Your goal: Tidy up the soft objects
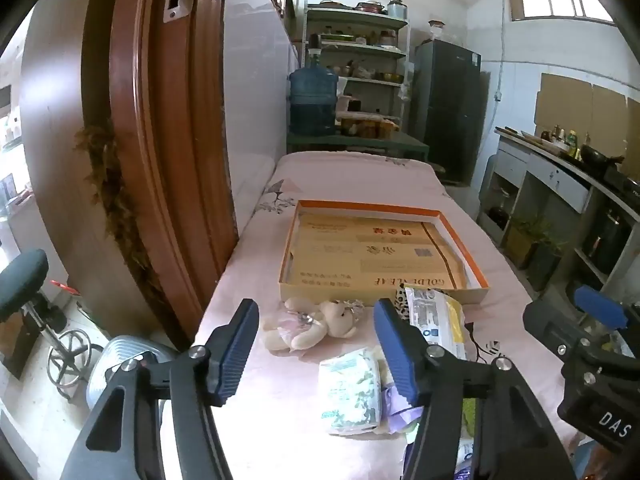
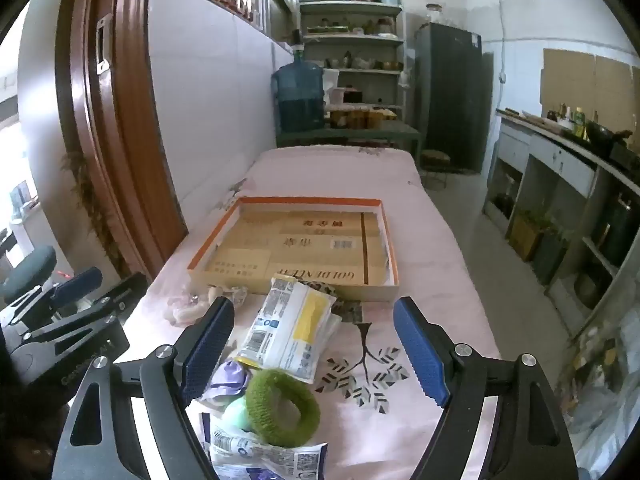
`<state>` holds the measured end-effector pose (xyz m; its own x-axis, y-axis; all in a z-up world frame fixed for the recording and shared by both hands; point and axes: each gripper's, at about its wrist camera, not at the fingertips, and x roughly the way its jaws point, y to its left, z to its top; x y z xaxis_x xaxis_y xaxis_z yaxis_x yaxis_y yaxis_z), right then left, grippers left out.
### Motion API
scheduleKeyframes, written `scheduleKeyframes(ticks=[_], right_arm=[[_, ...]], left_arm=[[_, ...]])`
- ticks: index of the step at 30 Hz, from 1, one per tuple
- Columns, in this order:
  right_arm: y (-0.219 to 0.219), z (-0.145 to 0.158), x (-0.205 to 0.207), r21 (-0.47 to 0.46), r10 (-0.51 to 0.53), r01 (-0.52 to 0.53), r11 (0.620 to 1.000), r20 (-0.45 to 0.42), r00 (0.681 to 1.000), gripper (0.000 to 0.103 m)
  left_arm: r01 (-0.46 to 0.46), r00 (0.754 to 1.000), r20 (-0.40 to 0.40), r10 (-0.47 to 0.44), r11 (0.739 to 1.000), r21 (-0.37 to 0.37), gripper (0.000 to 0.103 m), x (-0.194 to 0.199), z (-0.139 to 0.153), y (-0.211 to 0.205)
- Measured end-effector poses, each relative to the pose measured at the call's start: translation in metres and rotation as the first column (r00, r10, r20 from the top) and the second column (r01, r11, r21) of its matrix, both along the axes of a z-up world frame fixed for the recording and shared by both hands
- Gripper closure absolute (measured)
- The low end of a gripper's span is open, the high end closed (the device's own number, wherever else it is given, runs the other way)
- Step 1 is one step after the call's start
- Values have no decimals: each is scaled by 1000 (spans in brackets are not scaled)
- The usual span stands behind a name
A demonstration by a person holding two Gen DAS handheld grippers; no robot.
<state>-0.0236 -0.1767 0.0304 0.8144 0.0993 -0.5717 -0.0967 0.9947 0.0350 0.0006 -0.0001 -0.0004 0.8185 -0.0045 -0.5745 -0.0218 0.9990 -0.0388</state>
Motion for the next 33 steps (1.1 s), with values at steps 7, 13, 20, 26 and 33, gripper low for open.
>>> scheduleKeyframes(ticks=[7,13,20,26,33], right_arm=[[3,0,5,26,1,-1,1000,-38,999,20],[-1,-10,10,27,3,-2,1000,-36,999,20],[2,-13,11,17,7,-7,1000,-40,999,20],[3,-13,11,15,7,-7,1000,-42,999,20],[4,-13,11,14,8,-7,1000,-44,999,20]], left_arm=[[14,1000,-20,-14,1000,1,43,4,0,-1],[21,1000,-16,-22,999,-44,43,3,-8,2],[22,1000,-20,-23,999,-46,44,7,-8,6],[20,1000,-16,-20,999,-46,44,8,-7,8],[18,1000,-14,-19,999,-42,44,6,-8,5]])
